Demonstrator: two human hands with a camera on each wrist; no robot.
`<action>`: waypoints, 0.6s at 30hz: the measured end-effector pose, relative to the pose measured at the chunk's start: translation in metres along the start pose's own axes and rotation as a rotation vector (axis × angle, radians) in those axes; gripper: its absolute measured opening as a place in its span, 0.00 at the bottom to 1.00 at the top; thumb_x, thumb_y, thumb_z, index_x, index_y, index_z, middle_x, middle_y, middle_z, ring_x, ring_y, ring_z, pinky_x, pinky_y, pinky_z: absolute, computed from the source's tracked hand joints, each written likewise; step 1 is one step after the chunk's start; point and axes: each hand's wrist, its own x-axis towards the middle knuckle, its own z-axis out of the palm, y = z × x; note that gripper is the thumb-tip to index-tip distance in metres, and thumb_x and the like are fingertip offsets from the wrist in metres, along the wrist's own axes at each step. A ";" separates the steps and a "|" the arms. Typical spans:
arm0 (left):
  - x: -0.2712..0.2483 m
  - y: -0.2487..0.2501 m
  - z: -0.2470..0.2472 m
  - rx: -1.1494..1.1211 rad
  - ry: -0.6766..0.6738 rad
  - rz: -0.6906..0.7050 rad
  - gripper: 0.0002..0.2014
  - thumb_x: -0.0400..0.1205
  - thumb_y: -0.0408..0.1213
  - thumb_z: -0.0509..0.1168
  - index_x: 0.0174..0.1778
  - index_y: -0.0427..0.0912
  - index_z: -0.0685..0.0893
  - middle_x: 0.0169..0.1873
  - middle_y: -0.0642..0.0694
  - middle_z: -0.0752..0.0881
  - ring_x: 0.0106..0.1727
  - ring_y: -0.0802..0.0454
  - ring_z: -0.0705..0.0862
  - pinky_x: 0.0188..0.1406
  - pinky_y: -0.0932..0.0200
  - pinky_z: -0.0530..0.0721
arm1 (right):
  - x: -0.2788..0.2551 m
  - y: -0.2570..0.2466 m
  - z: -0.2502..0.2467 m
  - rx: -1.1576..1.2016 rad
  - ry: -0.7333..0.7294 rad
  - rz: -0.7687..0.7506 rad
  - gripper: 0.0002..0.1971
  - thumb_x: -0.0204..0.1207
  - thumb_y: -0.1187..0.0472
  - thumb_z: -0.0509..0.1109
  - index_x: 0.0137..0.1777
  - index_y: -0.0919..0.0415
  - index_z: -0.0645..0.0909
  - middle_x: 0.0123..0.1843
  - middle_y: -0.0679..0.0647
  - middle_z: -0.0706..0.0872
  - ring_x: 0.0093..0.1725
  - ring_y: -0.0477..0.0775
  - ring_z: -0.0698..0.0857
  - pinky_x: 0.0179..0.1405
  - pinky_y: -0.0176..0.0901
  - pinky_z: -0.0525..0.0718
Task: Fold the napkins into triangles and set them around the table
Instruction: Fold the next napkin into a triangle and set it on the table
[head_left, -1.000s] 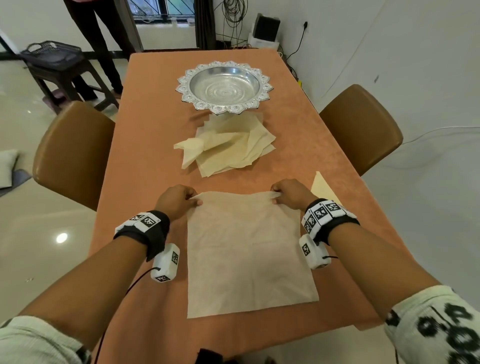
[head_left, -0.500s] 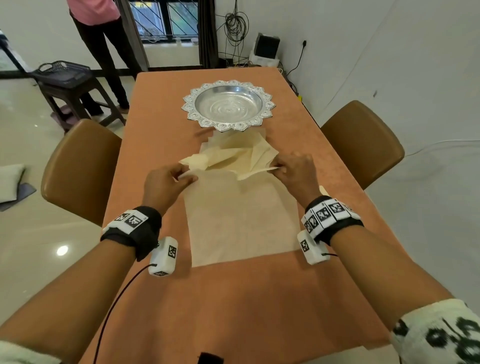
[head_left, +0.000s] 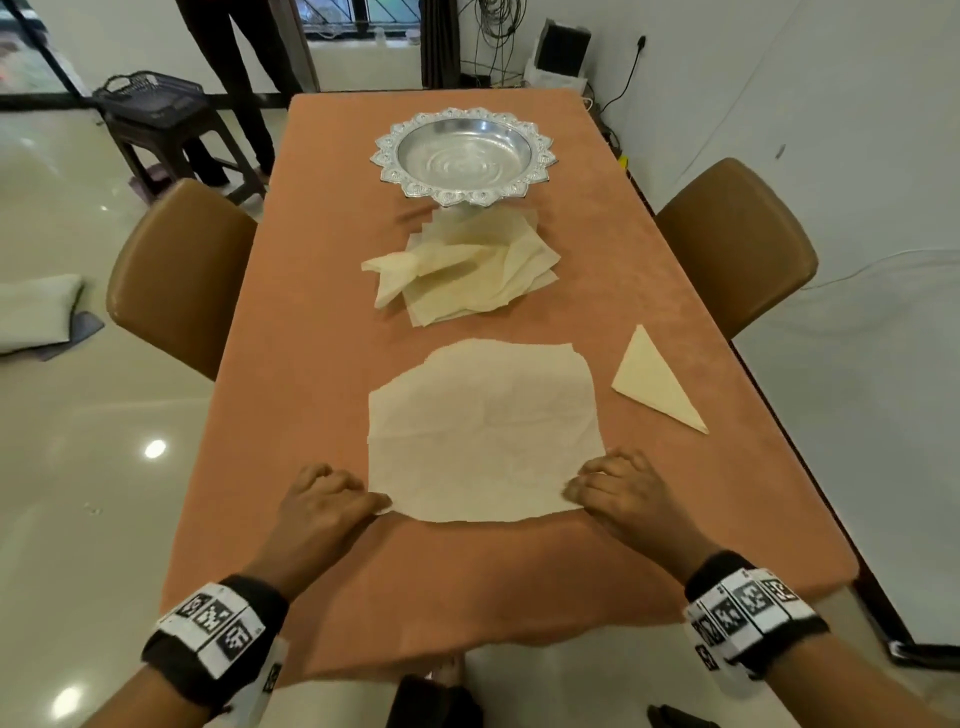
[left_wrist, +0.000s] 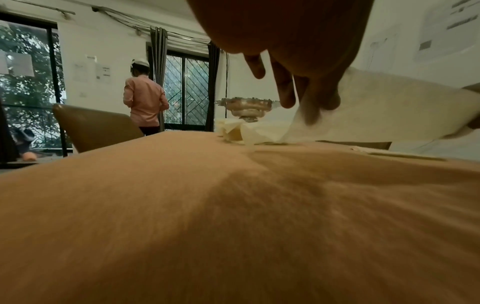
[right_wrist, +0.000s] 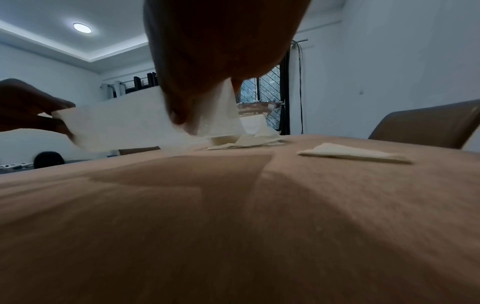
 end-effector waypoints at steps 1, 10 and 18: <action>-0.007 0.009 0.001 0.018 -0.014 0.007 0.28 0.89 0.49 0.46 0.40 0.50 0.91 0.32 0.48 0.88 0.40 0.51 0.83 0.48 0.51 0.69 | -0.009 -0.003 0.002 0.013 -0.009 0.005 0.11 0.75 0.59 0.64 0.46 0.50 0.88 0.45 0.42 0.90 0.51 0.47 0.81 0.58 0.48 0.69; -0.060 0.078 0.002 0.031 -0.080 -0.017 0.28 0.88 0.51 0.46 0.37 0.50 0.90 0.31 0.50 0.88 0.36 0.50 0.87 0.51 0.50 0.70 | -0.074 -0.040 -0.002 0.096 -0.007 0.024 0.09 0.70 0.59 0.64 0.39 0.52 0.87 0.39 0.44 0.88 0.46 0.48 0.84 0.56 0.46 0.70; -0.089 0.109 -0.019 -0.110 -0.326 -0.017 0.25 0.82 0.65 0.51 0.50 0.55 0.90 0.48 0.60 0.89 0.52 0.57 0.84 0.58 0.51 0.69 | -0.109 -0.057 -0.021 0.199 -0.269 0.041 0.26 0.80 0.35 0.53 0.57 0.50 0.86 0.56 0.42 0.88 0.59 0.46 0.82 0.60 0.45 0.68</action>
